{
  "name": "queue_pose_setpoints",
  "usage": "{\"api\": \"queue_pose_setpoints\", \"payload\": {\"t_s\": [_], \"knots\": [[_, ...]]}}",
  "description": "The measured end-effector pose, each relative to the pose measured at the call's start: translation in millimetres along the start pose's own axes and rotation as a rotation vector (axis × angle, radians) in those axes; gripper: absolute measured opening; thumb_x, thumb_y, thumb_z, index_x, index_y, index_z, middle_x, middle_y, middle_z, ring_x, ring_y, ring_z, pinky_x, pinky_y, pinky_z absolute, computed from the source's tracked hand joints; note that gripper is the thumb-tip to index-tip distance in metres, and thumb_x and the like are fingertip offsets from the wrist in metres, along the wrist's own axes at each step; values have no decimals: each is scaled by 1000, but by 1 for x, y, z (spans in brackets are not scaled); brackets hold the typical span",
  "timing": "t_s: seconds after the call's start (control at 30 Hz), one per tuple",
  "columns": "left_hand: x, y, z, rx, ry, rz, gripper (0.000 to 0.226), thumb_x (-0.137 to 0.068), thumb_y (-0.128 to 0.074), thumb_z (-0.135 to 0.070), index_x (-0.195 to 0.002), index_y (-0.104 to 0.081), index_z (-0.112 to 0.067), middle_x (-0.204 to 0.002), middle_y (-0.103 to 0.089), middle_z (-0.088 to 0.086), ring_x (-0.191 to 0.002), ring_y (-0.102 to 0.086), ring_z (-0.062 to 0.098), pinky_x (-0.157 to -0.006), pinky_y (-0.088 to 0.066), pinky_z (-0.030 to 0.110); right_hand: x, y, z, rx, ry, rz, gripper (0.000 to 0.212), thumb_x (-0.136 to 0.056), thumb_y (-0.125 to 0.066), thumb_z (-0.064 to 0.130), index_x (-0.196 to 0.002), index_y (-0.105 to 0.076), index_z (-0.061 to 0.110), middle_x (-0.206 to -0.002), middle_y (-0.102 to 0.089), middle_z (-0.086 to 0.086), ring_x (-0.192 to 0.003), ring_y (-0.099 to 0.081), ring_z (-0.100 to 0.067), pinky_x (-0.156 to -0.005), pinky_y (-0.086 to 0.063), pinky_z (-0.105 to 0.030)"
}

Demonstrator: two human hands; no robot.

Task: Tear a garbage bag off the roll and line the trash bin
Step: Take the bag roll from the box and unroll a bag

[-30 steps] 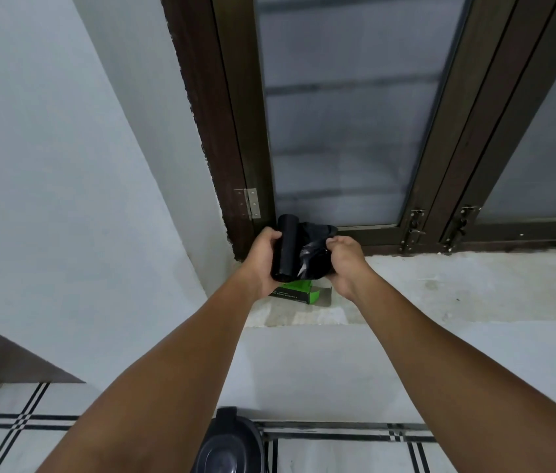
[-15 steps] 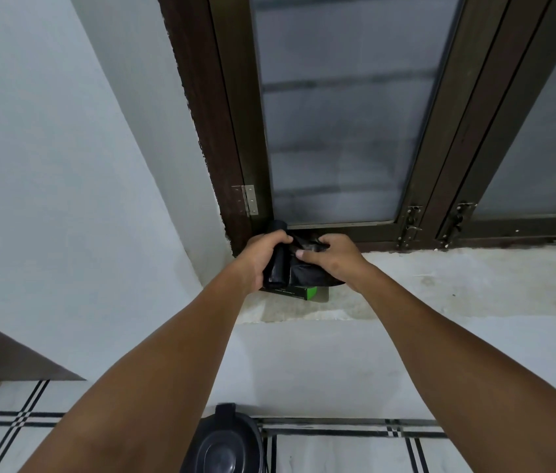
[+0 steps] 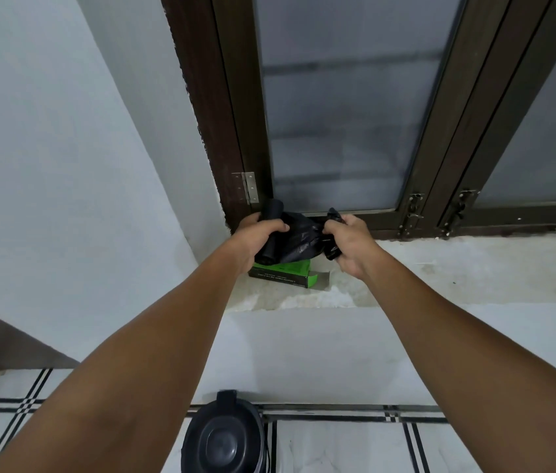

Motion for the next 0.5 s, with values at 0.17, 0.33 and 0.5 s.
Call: {"api": "queue_pose_setpoints", "payload": {"t_s": [0.17,0.33,0.5], "knots": [[9,-9,-7,19,-15,21,32,-81,-73,-17,-112,-69,-21,-111,-73,10,-104,-70,31,-92,-59,48,1,4,5,-99,-37,-75,27,-91,-43,-5,-104,-59,12,-87,-64,-14,-72,-60,-27,-64,-50,-35],[13,-17,-8,29,11,57,33,-82,-66,-22,-114,-68,-13,-110,-72,13,-94,-68,31,-80,-55,39,2,-1,1,43,-92,37,59,-74,-74,59,-111,-68,15,-111,-73,-7,-99,-70,-29,-93,-54,-43],[12,-21,-9,69,26,82,40,-83,-64,-21,-120,-67,-6,-100,-71,16,-83,-68,32,-68,-56,35,4,1,8,411,53,85,32,-78,-86,38,-92,-71,13,-91,-76,-6,-78,-71,-21,-70,-55,-30]]}}
Point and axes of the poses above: each hand's wrist, its own x-axis away from the middle knuckle, its own y-axis out of the back of the hand, z = x × y, the point moved 6 cm from there along -x, towards the middle knuckle
